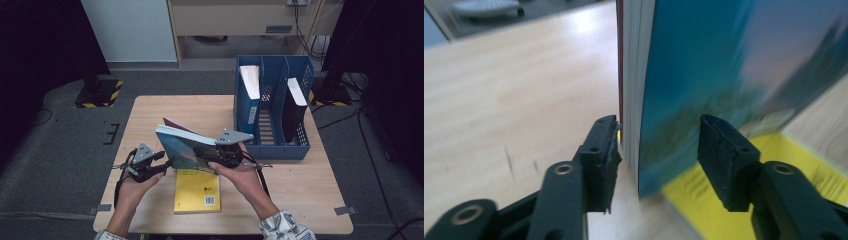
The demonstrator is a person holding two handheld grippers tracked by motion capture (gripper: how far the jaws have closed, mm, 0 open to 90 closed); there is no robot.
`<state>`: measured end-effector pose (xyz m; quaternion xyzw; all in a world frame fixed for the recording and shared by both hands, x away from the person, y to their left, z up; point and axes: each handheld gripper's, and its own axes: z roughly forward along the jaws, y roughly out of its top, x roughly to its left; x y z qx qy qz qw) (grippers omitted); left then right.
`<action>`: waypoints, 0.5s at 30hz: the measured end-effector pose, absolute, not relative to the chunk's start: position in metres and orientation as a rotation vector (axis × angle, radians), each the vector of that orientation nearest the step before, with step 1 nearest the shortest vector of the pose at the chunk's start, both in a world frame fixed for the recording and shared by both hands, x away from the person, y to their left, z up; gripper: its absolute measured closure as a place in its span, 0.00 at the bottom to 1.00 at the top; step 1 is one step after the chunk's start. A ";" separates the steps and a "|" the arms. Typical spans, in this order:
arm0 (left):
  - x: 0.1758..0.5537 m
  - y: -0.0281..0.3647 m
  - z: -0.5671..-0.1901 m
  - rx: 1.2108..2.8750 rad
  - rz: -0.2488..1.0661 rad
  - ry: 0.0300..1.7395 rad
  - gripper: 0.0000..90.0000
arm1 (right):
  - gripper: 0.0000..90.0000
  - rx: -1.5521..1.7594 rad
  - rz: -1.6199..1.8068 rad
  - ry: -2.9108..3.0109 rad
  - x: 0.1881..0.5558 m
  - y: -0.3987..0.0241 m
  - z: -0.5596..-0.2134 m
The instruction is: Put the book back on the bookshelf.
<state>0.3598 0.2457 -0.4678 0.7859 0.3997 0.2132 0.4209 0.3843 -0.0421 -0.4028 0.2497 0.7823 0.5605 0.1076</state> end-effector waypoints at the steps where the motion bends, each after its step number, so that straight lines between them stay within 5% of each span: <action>1: 0.358 0.247 -0.472 1.982 0.540 1.009 0.52 | 0.66 0.734 1.649 2.308 0.385 -0.042 -0.402; 8: 0.345 0.256 -0.492 2.025 0.500 1.044 0.47 | 0.66 0.720 1.686 2.312 0.390 -0.039 -0.390; 15: 0.350 0.262 -0.500 2.065 0.498 1.103 0.28 | 0.68 0.708 1.711 2.319 0.395 -0.036 -0.382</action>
